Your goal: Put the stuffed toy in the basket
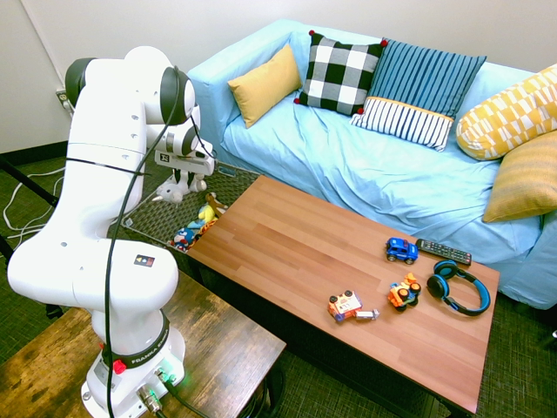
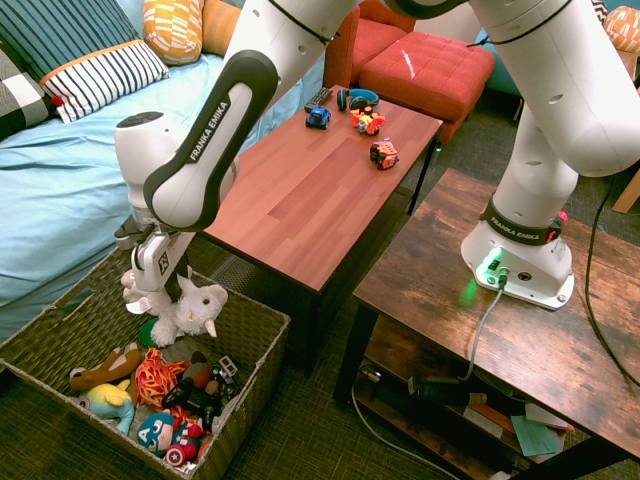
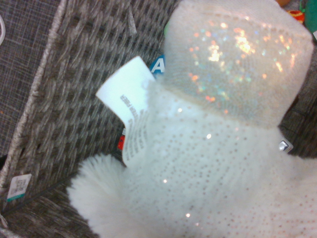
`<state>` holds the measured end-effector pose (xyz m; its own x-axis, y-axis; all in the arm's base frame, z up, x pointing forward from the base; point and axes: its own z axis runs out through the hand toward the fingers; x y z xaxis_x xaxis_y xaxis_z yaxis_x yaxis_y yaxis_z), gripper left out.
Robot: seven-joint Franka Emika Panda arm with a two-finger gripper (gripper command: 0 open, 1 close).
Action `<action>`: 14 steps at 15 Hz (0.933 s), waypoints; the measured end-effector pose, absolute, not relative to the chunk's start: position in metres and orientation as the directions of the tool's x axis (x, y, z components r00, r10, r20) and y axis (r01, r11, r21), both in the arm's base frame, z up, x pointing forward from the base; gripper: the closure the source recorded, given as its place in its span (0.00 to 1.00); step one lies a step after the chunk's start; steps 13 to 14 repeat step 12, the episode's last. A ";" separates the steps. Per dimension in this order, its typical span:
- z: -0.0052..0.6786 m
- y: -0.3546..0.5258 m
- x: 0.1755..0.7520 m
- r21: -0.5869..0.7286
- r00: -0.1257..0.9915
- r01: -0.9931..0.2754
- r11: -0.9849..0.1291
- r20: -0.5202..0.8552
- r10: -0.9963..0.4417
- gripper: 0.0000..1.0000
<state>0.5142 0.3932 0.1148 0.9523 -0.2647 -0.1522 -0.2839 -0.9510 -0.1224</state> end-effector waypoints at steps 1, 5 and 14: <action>0.116 0.392 0.517 -0.121 0.951 -0.287 -0.950 -0.150 -0.269 0.00; 0.122 0.388 0.527 -0.112 0.948 -0.300 -0.947 -0.145 -0.283 0.00; 0.122 0.388 0.529 -0.094 0.946 -0.309 -0.946 -0.133 -0.296 0.00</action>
